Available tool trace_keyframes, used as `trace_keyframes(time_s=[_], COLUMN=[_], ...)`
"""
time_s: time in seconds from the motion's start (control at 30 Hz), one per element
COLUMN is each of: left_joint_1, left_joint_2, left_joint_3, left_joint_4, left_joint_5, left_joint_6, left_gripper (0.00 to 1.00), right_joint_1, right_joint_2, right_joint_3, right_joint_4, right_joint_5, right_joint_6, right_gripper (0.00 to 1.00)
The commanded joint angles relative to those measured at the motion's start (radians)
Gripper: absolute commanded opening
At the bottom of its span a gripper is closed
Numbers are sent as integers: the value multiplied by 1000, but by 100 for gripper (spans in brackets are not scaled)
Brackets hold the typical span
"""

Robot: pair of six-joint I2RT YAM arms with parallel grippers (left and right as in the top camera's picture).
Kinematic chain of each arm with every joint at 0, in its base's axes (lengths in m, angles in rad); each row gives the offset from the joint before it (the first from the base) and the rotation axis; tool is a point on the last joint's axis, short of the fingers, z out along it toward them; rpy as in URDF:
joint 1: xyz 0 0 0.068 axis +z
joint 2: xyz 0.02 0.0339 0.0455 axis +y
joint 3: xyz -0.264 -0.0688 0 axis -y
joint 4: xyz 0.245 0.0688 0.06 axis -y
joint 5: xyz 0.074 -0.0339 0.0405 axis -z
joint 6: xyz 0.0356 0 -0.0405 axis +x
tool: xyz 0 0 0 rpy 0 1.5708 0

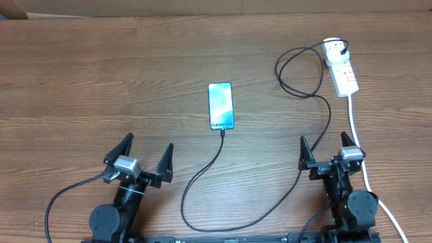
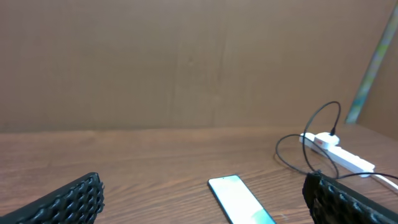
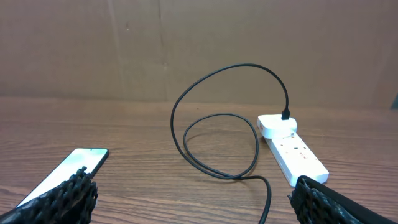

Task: Plug charger to phone and switch on socket

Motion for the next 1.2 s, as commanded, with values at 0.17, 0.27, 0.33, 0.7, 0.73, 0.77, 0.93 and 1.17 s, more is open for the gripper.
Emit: trace_keyframes(time_s=[0.17, 0.27, 0.33, 0.7, 0.73, 0.77, 0.93, 1.17], left_joint_1=[13, 13, 18, 31, 31, 31, 32, 90], left_joint_2=[-14, -14, -14, -14, -14, -14, -14, -14], left_joint_3=[-41, -41, -41, -41, -41, -41, -41, -41], left_joint_4=[51, 49, 35, -152, -152, -153, -156, -157], left_joint_5=[-79, -99, -113, -121, -129, -138, -184, -202], left_joint_6=[11, 12, 11, 83, 87, 87, 136, 136], left_gripper=[100, 99, 99, 100, 99, 100, 100, 100], right_joint_1=[5, 5, 5, 5, 5, 5, 5, 5], right_joint_2=[-12, -12, -12, -12, -12, -12, -12, -12], right_joint_3=[-11, -10, -11, -11, -10, -11, -10, -11], right_joint_4=[6, 6, 6, 6, 6, 6, 6, 6], right_joint_5=[3, 3, 3, 3, 3, 3, 3, 3], right_joint_6=[4, 4, 4, 4, 4, 4, 4, 4], right_gripper=[100, 100, 100, 100, 100, 100, 100, 100])
